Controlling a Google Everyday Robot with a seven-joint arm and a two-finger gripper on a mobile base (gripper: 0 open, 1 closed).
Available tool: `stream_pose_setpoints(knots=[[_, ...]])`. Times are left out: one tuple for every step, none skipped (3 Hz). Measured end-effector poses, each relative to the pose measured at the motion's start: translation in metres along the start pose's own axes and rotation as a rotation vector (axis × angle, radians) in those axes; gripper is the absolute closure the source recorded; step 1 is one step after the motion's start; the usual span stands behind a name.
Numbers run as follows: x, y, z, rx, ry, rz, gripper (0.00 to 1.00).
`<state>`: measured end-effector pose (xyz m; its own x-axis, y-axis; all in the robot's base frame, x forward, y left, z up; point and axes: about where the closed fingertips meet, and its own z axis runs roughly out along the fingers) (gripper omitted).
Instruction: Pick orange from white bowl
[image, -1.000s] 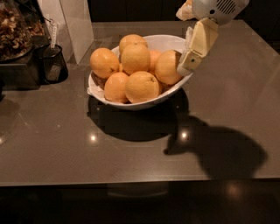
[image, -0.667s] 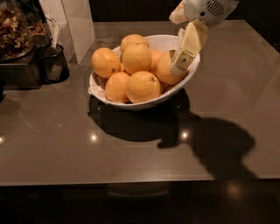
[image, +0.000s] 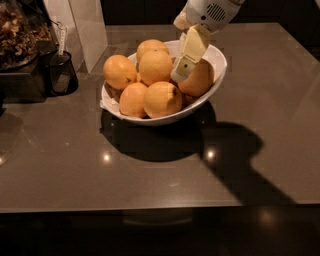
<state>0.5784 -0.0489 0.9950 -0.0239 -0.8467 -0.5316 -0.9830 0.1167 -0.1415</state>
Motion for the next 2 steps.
stream_pose_setpoints(knots=[[-0.009,-0.011,0.026,-0.014,-0.037,0.048,0.0],[-0.018,-0.022,0.048,-0.011,-0.068,0.111,0.0]])
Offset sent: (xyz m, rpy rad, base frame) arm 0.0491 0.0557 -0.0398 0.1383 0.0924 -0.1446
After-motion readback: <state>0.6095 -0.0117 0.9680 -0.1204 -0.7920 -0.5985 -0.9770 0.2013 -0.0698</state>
